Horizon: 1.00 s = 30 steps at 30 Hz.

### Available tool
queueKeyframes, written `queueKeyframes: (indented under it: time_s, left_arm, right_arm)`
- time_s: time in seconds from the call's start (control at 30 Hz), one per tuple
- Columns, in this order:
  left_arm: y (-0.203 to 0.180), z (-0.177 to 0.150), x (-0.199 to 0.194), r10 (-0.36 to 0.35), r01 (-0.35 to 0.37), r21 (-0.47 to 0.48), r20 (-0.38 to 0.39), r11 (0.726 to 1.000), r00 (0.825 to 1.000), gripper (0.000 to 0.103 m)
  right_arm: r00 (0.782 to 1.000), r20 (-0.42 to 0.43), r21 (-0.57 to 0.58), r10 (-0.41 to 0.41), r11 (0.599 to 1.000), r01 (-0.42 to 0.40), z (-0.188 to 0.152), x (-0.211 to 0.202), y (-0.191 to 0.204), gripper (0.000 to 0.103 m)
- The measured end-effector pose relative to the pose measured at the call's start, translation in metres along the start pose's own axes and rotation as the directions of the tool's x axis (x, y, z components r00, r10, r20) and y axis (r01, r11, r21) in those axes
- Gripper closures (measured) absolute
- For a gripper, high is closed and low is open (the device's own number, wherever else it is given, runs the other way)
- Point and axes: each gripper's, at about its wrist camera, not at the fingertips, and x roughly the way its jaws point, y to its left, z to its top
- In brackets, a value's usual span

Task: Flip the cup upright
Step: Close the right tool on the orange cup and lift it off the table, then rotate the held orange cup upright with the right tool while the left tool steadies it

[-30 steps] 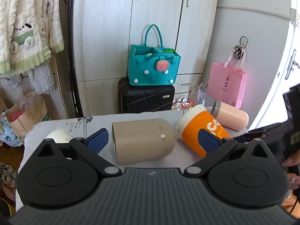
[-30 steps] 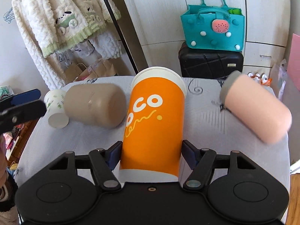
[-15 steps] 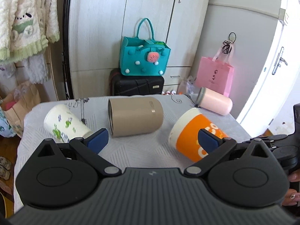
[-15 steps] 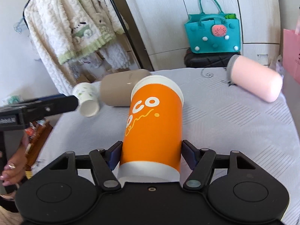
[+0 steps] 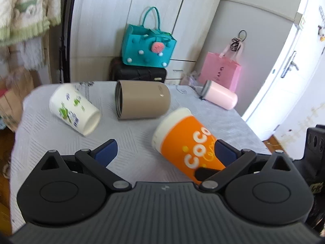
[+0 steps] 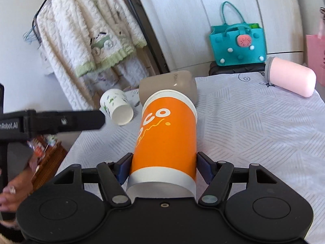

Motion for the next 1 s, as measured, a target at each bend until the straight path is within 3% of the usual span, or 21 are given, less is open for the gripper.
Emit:
queueKeyframes:
  time_s: [0.2,0.4,0.43,0.5,0.57,0.63,0.7,0.77,0.83,1.0]
  left_arm:
    - [0.008,-0.018,0.000,-0.108,0.106,-0.068,-0.035,0.992,0.994,0.000]
    - [0.009,-0.025,0.013,-0.084,0.080,-0.069,-0.051,0.994,0.995,0.000]
    - [0.010,-0.026,0.016,-0.087,0.082,-0.074,-0.057,0.994,0.995,0.000]
    - [0.013,-0.025,0.023,-0.096,0.090,-0.079,-0.079,0.993,0.992,0.000]
    - [0.019,-0.023,0.029,-0.099,0.091,-0.092,-0.092,0.992,0.991,0.000]
    - [0.025,-0.023,0.035,-0.115,0.101,-0.116,-0.113,0.988,0.987,0.000]
    - [0.029,-0.026,0.043,-0.180,0.154,-0.166,-0.153,0.974,0.972,0.001]
    - [0.032,-0.029,0.051,-0.218,0.182,-0.203,-0.174,0.962,0.960,0.001]
    - [0.030,-0.033,0.058,-0.209,0.173,-0.206,-0.172,0.963,0.963,0.001]
    - [0.026,-0.036,0.071,-0.228,0.189,-0.215,-0.177,0.958,0.957,0.003]
  right_arm:
    - [1.000,0.026,-0.019,-0.003,1.000,0.004,-0.016,0.003,0.019,0.031]
    - [1.000,0.012,-0.038,-0.021,0.999,0.021,-0.022,0.006,0.020,0.030]
    - [1.000,0.024,-0.037,-0.017,0.999,0.018,-0.023,0.004,0.019,0.028]
    - [1.000,0.024,-0.044,-0.013,0.999,0.014,-0.024,0.001,0.018,0.016]
    - [1.000,0.014,-0.053,-0.004,0.999,0.005,-0.020,-0.003,0.014,0.014]
    - [0.999,-0.030,-0.070,0.029,0.997,-0.031,-0.013,-0.006,0.008,0.013]
    - [0.993,-0.091,-0.066,0.074,0.995,-0.080,-0.003,-0.006,0.000,0.012]
    - [0.975,-0.174,-0.064,0.138,0.986,-0.151,0.006,-0.002,-0.008,0.012]
    - [0.950,-0.255,-0.043,0.179,0.980,-0.196,0.015,0.006,-0.013,0.012]
    - [0.932,-0.326,-0.099,0.156,0.975,-0.198,0.028,0.019,-0.015,0.012]
